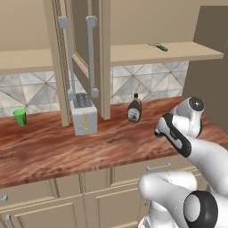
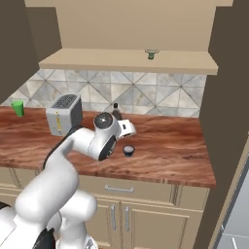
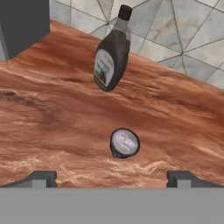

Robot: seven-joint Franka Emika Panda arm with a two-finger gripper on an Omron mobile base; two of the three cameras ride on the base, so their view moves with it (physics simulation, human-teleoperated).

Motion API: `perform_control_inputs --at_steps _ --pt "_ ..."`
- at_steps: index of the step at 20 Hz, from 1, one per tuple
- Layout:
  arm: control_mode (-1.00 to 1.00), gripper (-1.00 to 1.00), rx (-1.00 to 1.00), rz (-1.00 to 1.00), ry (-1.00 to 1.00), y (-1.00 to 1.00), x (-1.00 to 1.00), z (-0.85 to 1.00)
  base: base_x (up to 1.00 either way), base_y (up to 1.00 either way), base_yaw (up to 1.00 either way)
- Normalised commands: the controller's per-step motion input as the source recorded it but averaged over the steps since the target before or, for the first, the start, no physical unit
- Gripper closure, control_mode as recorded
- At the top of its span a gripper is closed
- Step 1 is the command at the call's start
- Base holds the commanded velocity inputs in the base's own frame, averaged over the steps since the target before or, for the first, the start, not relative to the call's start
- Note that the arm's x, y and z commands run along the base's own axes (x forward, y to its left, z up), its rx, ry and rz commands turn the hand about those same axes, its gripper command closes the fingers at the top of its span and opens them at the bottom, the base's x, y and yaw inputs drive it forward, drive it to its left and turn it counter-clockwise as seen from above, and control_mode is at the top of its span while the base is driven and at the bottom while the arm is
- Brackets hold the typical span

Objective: Pick the canned food and yogurt from the counter and place them in the cabinets closest to them.

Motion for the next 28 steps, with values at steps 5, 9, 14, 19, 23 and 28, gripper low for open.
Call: perform_control_inputs --at_steps 5,9,14,19,23,28 --pt "-1.0 -1.0 0.0 0.0 0.05 -0.04 0.08 -0.35 0.0 0.0 0.0" --pt "-1.0 -1.0 0.0 0.0 0.09 0.0 0.19 -0.37 0.0 0.0 0.0" --pt "-1.0 -1.0 -0.01 -0.01 0.12 0.0 0.33 -0.3 0.0 0.0 0.0" --pt "-1.0 -1.0 0.0 0.0 0.11 0.0 0.34 -0.25 0.0 0.0 0.0" --pt "-1.0 -1.0 -0.01 0.0 0.04 0.0 0.03 -0.04 0.0 0.0 0.0" --pt "-1.0 -1.0 0.0 -0.02 0.04 -0.15 0.35 -0.08 0.0 0.0 0.0"
